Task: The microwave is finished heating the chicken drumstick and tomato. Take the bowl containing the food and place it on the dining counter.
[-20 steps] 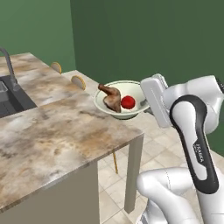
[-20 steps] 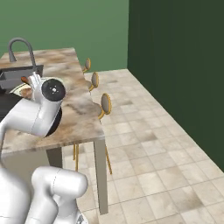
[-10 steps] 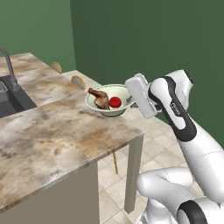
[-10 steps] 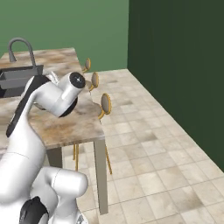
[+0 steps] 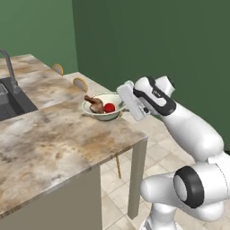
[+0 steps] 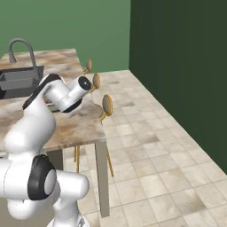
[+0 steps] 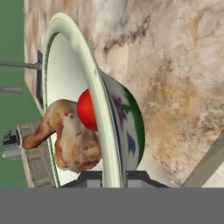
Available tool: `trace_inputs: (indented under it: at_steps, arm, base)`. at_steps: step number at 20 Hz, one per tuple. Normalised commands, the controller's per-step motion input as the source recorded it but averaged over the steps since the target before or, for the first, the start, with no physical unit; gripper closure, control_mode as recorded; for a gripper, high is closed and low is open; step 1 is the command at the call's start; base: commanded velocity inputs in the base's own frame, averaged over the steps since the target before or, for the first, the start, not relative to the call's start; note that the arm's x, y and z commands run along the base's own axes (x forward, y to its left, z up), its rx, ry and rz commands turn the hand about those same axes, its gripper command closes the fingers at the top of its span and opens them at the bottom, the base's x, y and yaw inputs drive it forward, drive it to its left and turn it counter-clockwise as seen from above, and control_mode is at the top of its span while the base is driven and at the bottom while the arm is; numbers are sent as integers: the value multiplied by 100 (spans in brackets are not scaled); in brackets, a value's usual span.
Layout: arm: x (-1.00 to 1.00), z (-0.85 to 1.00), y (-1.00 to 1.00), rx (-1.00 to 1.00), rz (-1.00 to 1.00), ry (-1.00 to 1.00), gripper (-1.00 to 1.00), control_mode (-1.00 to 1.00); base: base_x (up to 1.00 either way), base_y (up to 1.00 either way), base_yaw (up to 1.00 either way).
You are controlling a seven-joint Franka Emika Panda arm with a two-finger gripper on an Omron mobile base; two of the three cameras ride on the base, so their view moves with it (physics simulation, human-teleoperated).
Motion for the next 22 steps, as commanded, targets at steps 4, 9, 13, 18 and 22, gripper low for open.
trace_inputs:
  at_steps: [4, 9, 13, 18, 22]
  arm:
    - [50, -60, 18, 0, 0, 20, 100, -100]
    - [50, -54, 19, -1, 0, 15, 100, -100]
    - [44, -42, 26, 0, 0, 1, 100, -100]
    - [16, -32, 19, 0, 0, -15, 100, -100]
    - [23, -21, 25, 0, -1, -20, 100, -100]
  base:
    - [0, 0, 0]
    - [0, 0, 0]
    - [0, 0, 0]
    - [0, 0, 0]
    - [0, 0, 0]
